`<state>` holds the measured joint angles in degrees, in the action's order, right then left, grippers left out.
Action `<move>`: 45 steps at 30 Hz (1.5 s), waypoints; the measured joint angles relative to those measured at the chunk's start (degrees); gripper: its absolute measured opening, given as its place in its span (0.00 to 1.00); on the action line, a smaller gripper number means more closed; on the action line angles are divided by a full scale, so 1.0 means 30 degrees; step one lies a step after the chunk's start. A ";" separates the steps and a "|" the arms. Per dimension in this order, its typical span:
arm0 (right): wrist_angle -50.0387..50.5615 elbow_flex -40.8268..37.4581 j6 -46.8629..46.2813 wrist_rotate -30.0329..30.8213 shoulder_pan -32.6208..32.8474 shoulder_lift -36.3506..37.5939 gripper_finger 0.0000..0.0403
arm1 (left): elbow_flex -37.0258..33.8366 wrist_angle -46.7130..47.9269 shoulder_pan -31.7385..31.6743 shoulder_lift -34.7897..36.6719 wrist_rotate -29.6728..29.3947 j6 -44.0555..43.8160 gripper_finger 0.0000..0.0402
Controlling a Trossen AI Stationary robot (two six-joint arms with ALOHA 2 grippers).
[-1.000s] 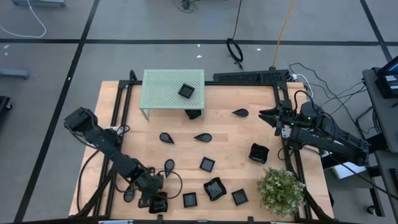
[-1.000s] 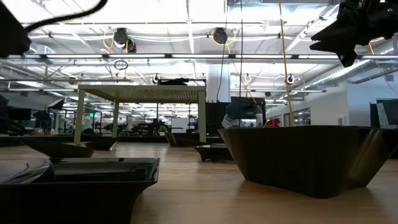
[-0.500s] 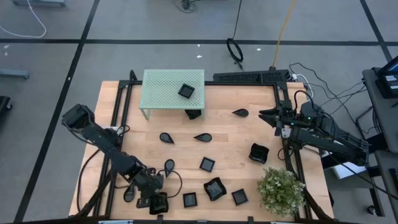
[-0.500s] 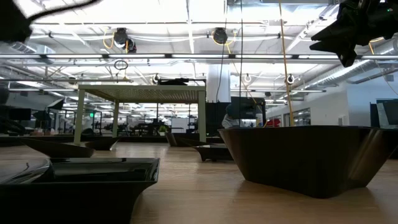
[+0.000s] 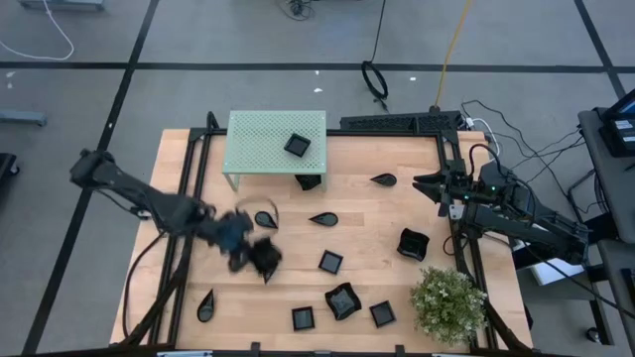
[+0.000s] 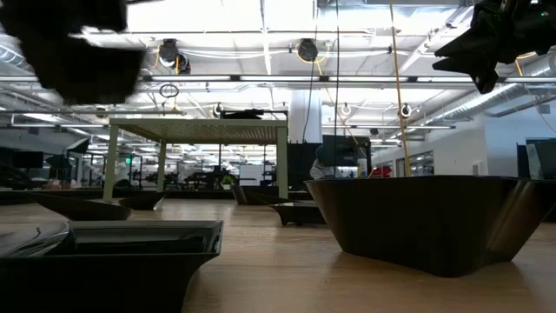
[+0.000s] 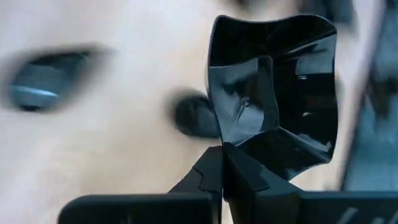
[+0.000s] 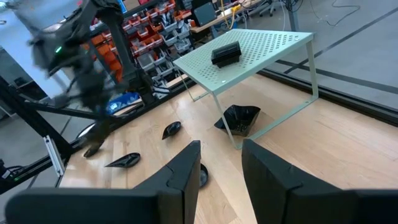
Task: Pick & Place Mini shaped plates
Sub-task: Put the distorted square plate on the shelf
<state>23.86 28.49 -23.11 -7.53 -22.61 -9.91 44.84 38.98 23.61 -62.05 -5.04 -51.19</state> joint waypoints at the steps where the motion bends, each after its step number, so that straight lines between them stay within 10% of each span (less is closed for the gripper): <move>1: -0.0007 0.0000 0.0000 0.0000 0.0000 0.0000 0.26 | 0.0010 0.0371 -0.0770 0.0621 -0.0637 -0.0411 0.03; 11: 0.0000 0.0000 0.0000 0.0000 0.0000 0.0000 0.26 | 0.1876 0.0747 -0.8043 0.4067 -0.6479 0.2974 0.02; 25: -0.0002 0.0000 0.0000 0.0000 0.0000 -0.0007 0.26 | 0.3978 0.3938 -2.0068 0.0754 -0.1817 0.7835 0.02; 35: -0.0007 0.0000 0.0000 0.0000 0.0000 -0.0007 0.26 | 0.4065 0.2661 -2.2822 -0.1069 -0.0665 0.9534 0.02; 45: 0.0000 0.0000 0.0000 0.0000 0.0000 -0.0007 0.26 | 0.4058 0.2611 -2.3182 -0.0125 -0.0175 0.9516 0.26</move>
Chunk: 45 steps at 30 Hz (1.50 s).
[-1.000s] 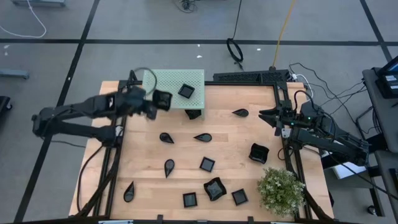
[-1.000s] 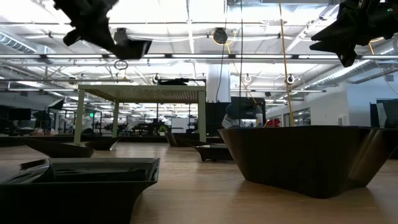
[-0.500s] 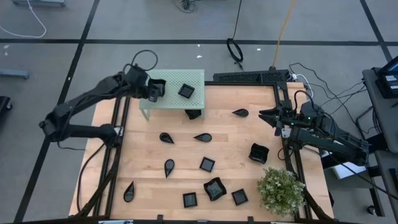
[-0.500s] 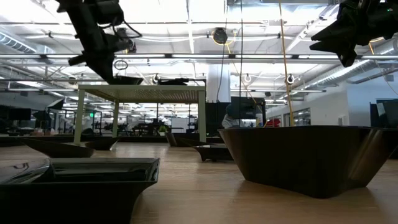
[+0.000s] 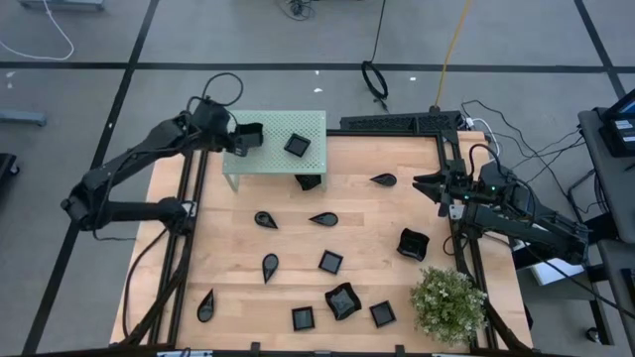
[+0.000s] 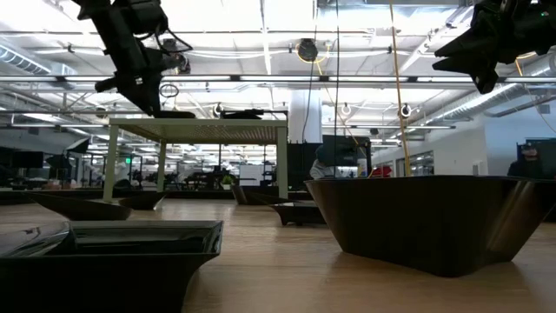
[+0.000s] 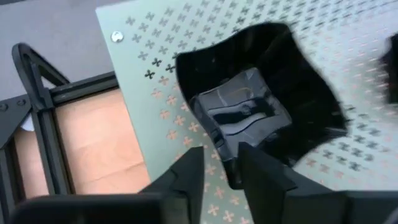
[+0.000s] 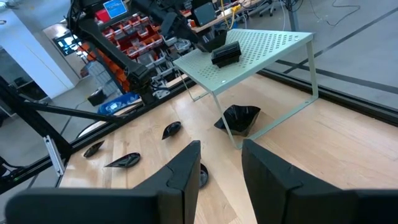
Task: Pick & Place Mini shaped plates
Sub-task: Put the distorted square plate on the shelf, then stack the distorted square plate on top of the distorted square plate on the shelf
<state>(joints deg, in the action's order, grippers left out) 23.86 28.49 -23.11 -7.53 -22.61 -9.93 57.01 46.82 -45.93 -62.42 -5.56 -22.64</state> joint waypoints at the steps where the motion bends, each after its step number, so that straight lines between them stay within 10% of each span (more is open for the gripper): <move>1: 0.0000 0.0000 0.0000 0.0000 0.0000 0.0000 0.26 | 0.0000 -0.0084 0.0000 0.0217 0.0022 0.0041 0.29; 10: -0.0001 0.0000 0.0000 0.0000 0.0000 0.0000 0.26 | 0.1957 -0.0145 0.0669 0.2234 0.1816 0.3048 0.43; 20: 0.0000 0.0000 0.0000 0.0000 0.0000 0.0000 0.26 | 0.3065 -0.2681 0.7314 0.1418 0.4179 0.3760 0.44; 30: -0.0007 0.0000 0.0000 0.0000 0.0000 0.0001 0.26 | 0.3031 -0.3391 1.2371 -0.2988 0.1482 1.0438 0.44; 45: -0.0007 0.0000 0.0000 0.0000 0.0000 0.0005 0.26 | 0.3016 -0.5335 1.3837 -1.0097 -0.2336 1.5455 0.44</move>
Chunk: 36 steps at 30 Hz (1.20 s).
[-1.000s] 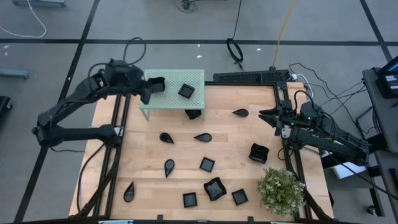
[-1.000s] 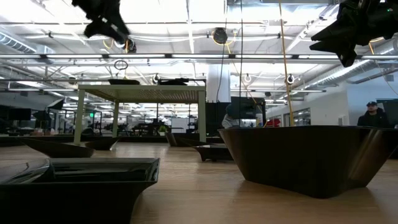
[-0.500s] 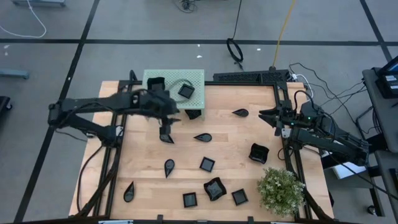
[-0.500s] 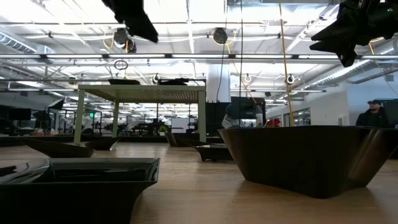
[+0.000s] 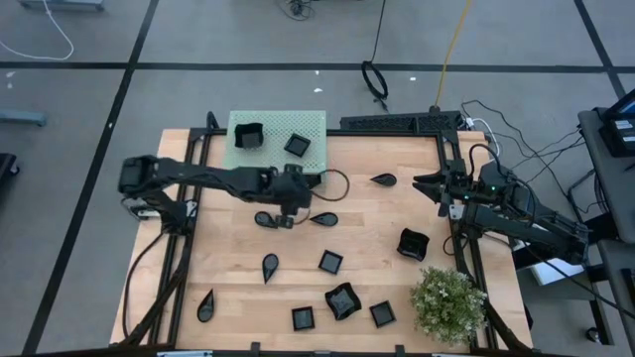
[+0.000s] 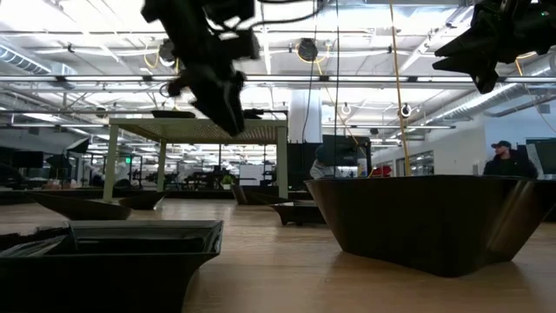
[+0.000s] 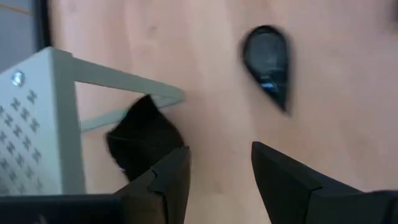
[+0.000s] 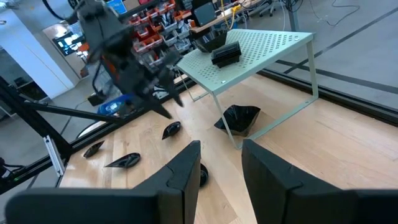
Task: Pick & Place Mini shaped plates
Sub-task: Stack the distorted square plate on top of the distorted square plate on the shelf
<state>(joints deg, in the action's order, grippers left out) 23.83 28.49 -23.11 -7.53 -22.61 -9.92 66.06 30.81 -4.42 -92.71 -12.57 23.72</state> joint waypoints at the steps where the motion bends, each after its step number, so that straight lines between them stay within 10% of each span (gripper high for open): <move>1: 0.0006 0.0000 0.0000 0.0000 -0.0006 0.0001 0.26 | 0.0000 -0.0507 0.0019 -0.0404 -0.0459 0.0102 0.44; 36: 0.0007 0.0000 0.0000 0.0000 -0.0007 0.0002 0.26 | -0.0069 -0.3328 0.1030 -0.4371 -0.4518 -0.7514 0.44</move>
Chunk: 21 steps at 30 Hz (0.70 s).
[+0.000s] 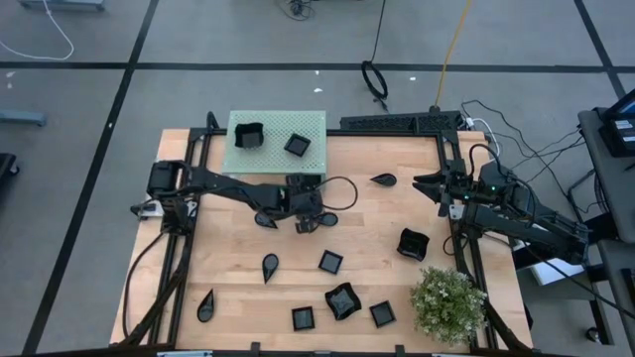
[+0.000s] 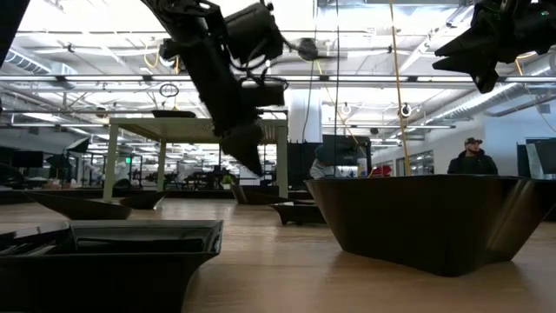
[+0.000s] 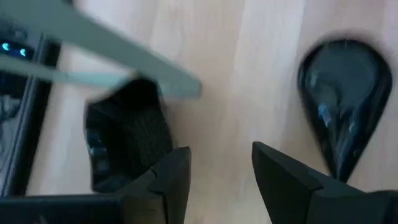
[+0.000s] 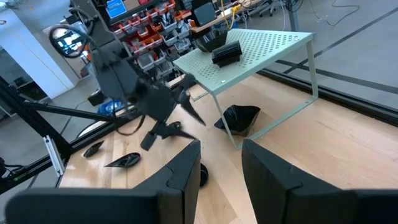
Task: Pick & Place Mini shaped plates
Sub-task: Stack the distorted square plate on top of the distorted square plate on the shelf
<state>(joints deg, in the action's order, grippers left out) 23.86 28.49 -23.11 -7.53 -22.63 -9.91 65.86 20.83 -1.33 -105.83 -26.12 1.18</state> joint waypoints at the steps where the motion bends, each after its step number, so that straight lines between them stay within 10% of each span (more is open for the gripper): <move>1: -0.0007 0.0000 0.0000 0.0000 0.0000 0.0000 0.26 | -0.0031 0.0063 0.0021 -0.0119 -0.0084 -0.0455 0.44; 21: -0.0003 0.0000 0.0000 0.0000 0.0000 0.0000 0.26 | 0.0041 -0.1235 0.0375 -0.2349 -0.4062 -0.2053 0.43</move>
<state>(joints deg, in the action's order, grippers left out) 23.85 28.49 -23.11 -7.53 -22.63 -9.91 65.98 17.12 -0.21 -112.87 -38.31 -4.98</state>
